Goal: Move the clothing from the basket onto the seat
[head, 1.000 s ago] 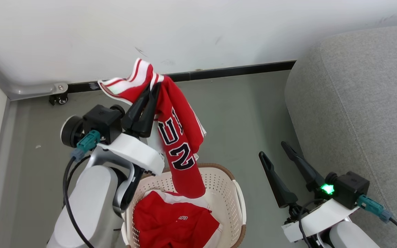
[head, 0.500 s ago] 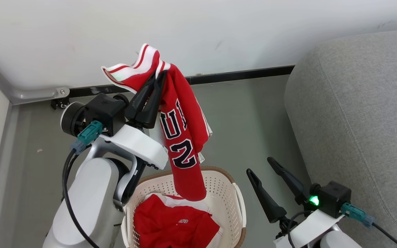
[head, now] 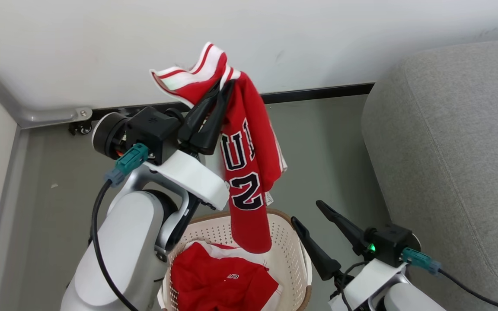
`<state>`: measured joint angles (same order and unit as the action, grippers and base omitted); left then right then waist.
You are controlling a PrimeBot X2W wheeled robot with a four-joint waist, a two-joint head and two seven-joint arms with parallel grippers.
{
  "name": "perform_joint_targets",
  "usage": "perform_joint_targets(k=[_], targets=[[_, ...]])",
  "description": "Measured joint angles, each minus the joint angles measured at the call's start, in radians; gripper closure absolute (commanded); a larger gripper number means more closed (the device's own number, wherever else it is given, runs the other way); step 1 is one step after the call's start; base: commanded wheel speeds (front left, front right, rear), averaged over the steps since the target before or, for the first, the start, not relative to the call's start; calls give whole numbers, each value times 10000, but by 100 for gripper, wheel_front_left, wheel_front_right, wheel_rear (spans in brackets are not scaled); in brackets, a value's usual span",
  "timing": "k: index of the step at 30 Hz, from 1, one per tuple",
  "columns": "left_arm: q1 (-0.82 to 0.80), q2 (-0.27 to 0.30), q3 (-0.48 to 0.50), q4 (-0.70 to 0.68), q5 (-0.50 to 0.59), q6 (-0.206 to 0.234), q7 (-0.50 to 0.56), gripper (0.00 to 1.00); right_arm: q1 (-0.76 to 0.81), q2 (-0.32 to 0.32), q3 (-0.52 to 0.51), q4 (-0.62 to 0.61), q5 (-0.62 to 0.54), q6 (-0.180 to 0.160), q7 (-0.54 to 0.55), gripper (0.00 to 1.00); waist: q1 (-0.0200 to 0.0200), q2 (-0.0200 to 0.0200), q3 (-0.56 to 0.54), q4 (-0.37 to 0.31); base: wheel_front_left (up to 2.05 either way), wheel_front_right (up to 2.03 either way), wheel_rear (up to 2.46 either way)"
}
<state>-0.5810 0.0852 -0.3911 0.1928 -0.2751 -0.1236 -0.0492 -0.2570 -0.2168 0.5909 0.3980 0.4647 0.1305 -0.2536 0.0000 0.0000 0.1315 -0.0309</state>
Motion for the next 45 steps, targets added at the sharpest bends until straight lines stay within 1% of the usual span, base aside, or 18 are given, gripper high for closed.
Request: perform_joint_targets(k=[9, 14, 20, 27, 36, 37, 38, 39, 40, 41, 45], targets=[[-260, -27, -499, -322, -27, -8, 240, 100, -822, 263, 874, 1003, -151, 0, 0, 0, 0, 0, 134, 262, 0, 0, 0], [-355, -52, -648, -445, -40, -10, 370, 100, -1362, 318, 821, 1475, -161, 2, 0, 0, 0, 0, 209, 415, 0, 0, 0], [-355, -100, -825, -575, -142, -10, 477, 100, -1747, 558, 970, 1883, -163, 2, 0, 0, 0, 0, 287, 603, 0, 0, 0], [-355, -194, -1064, -658, -307, -10, 506, 100, -2117, 796, 1137, 2165, -150, 2, 0, 0, 1, 0, 355, 819, 0, 0, 0], [-355, -209, -1292, -706, -426, -10, 612, 100, -2528, 857, 1154, 2433, -79, 2, 0, 0, 0, 0, 396, 1009, 0, 0, 0], [-355, -213, -1321, -706, -479, -10, 623, 100, -2557, 859, 1156, 2477, -79, 2, 0, 22, 1, 0, 396, 1022, 0, 0, 0], [-355, -217, -1342, -706, -531, -10, 623, 100, -2569, 863, 1152, 2510, -79, 2, 0, 49, 0, 0, 394, 1034, 0, 0, 0], [-355, -217, -1354, -706, -589, -12, 623, 100, -2570, 872, 1151, 2545, -79, 2, 0, 58, 1, 0, 391, 1044, 0, 0, 0], [-355, -217, -1363, -706, -608, -12, 623, 100, -2570, 890, 1145, 2575, -79, 2, 0, 77, 0, 0, 387, 1053, 0, 0, 0], [-355, -217, -1365, -706, -633, -12, 623, 100, -2570, 909, 1131, 2594, -79, 2, 0, 100, 0, 0, 382, 1061, 0, 0, 0], [-355, -215, -1371, -709, -658, -12, 625, 100, -2583, 940, 1085, 2612, -77, 2, 0, 100, 0, 0, 371, 1071, 0, 0, 0]])
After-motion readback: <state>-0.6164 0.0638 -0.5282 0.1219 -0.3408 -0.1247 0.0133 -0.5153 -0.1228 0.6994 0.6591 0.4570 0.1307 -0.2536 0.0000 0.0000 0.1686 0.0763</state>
